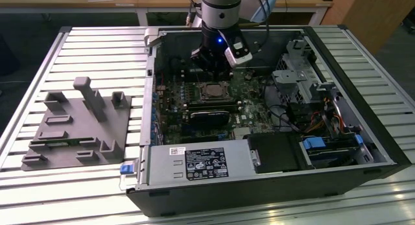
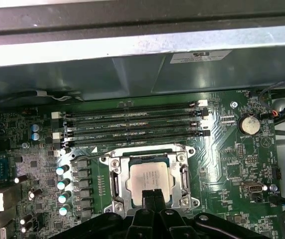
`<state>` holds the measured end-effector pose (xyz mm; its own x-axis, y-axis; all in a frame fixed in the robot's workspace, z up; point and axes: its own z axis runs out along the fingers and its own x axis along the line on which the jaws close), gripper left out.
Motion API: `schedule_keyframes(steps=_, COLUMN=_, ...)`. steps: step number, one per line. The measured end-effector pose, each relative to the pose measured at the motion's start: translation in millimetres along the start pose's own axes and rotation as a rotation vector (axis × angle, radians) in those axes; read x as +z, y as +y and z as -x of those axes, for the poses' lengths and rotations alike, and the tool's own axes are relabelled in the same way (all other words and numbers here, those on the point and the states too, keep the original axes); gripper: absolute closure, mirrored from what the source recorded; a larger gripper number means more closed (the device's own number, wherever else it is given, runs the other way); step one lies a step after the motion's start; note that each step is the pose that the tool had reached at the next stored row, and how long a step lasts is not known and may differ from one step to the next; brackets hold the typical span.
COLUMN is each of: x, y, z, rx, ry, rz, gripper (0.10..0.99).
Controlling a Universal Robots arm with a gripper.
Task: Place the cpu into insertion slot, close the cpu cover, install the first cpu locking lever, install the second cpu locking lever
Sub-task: 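Install the first cpu locking lever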
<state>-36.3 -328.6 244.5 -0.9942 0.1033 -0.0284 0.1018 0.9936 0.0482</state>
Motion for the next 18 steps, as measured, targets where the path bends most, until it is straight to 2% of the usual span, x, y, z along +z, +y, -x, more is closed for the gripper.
schedule_keyframes(steps=18, x=-0.7, y=-1.9, z=-18.9, rx=0.000, ry=0.0000, rz=0.000, gripper=0.980)
